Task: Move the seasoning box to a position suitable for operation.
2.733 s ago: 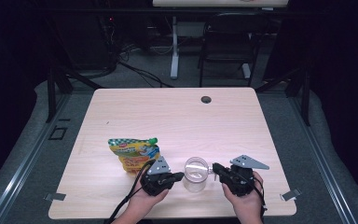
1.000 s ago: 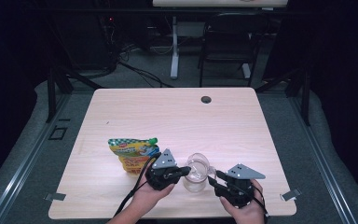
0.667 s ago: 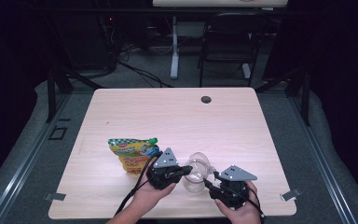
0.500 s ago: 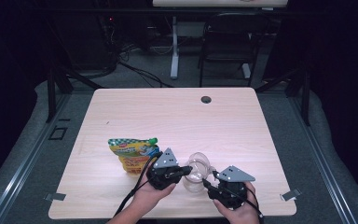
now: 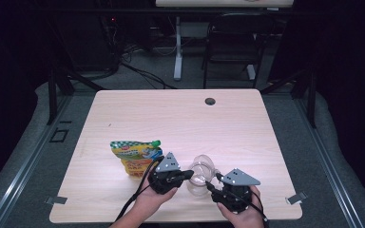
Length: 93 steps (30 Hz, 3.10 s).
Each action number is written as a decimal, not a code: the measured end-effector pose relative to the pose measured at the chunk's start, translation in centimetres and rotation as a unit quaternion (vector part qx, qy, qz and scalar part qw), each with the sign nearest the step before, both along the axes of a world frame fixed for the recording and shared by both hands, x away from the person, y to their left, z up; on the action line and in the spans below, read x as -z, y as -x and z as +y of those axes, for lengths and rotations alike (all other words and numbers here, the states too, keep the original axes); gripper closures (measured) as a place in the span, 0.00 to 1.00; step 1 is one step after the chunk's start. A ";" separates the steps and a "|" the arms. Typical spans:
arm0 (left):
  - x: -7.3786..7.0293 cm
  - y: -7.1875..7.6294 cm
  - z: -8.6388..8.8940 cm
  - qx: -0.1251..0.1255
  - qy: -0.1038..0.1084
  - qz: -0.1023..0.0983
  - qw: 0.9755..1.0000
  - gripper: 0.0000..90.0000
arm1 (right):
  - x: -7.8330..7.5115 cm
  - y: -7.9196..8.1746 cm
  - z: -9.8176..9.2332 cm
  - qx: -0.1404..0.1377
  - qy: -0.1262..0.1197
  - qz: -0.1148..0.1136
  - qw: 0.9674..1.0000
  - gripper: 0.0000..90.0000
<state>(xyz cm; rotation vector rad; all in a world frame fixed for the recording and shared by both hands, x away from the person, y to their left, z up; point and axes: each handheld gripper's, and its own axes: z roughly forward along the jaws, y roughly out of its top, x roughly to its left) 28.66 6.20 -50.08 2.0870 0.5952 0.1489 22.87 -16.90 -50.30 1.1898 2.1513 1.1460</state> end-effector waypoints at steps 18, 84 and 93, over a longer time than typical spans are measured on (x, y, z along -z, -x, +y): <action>0.6 0.0 0.0 -0.005 -0.001 0.002 1.000 1.00 | -0.1 0.1 -0.2 0.004 -0.014 -0.005 1.000 0.60; 0.3 2.7 12.3 -0.121 -0.008 -0.008 0.993 0.93 | 0.1 -3.2 -4.3 0.065 -0.099 0.018 0.993 0.83; -1.0 2.4 15.0 -0.134 0.009 -0.006 0.991 0.87 | 0.3 -3.1 -4.4 0.060 -0.100 0.021 0.993 0.80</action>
